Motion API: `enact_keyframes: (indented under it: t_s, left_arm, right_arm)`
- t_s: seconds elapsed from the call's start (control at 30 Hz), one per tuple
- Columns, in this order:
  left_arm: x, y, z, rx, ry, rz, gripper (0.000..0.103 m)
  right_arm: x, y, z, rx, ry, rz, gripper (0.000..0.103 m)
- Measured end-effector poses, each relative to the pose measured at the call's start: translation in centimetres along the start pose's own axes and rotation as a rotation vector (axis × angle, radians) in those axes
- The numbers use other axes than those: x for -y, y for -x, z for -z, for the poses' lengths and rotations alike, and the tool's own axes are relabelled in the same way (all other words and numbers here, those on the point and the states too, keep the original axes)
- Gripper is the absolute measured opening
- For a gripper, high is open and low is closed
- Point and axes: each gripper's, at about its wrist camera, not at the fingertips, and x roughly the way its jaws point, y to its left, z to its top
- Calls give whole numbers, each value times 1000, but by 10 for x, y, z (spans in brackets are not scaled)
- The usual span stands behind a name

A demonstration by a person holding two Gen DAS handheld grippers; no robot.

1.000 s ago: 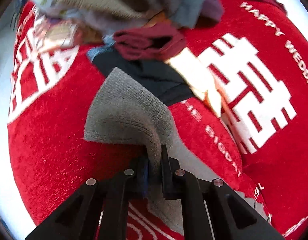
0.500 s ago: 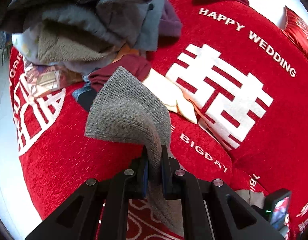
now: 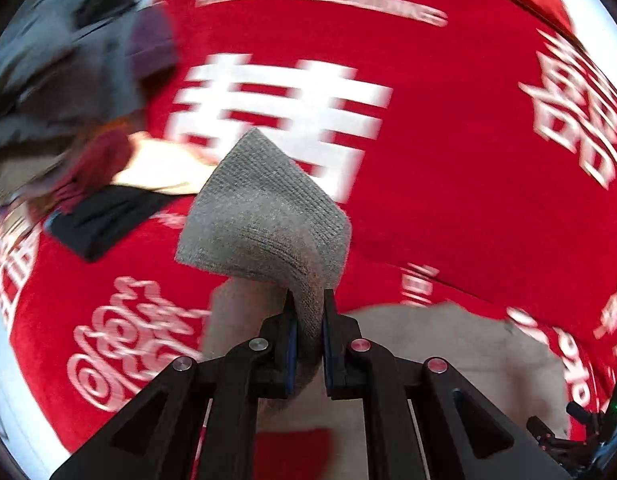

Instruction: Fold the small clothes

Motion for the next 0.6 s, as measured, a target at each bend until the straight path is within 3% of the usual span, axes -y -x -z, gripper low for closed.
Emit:
enact_keyframes:
  t_s: [0.17, 0.37, 0.47, 0.6]
  left_arm:
    - [123, 4, 27, -19, -163, 94, 11]
    - [251, -22, 93, -115, -328, 146, 11]
    - [286, -46, 126, -179, -379, 125, 11]
    - [301, -70, 152, -231, -399, 99, 11]
  right_arm:
    - [59, 13, 26, 27, -87, 13, 100]
    - [105, 6, 55, 16, -181, -12, 100]
    - [118, -3, 66, -1, -217, -33, 100]
    - [125, -3, 73, 10, -237, -56, 100]
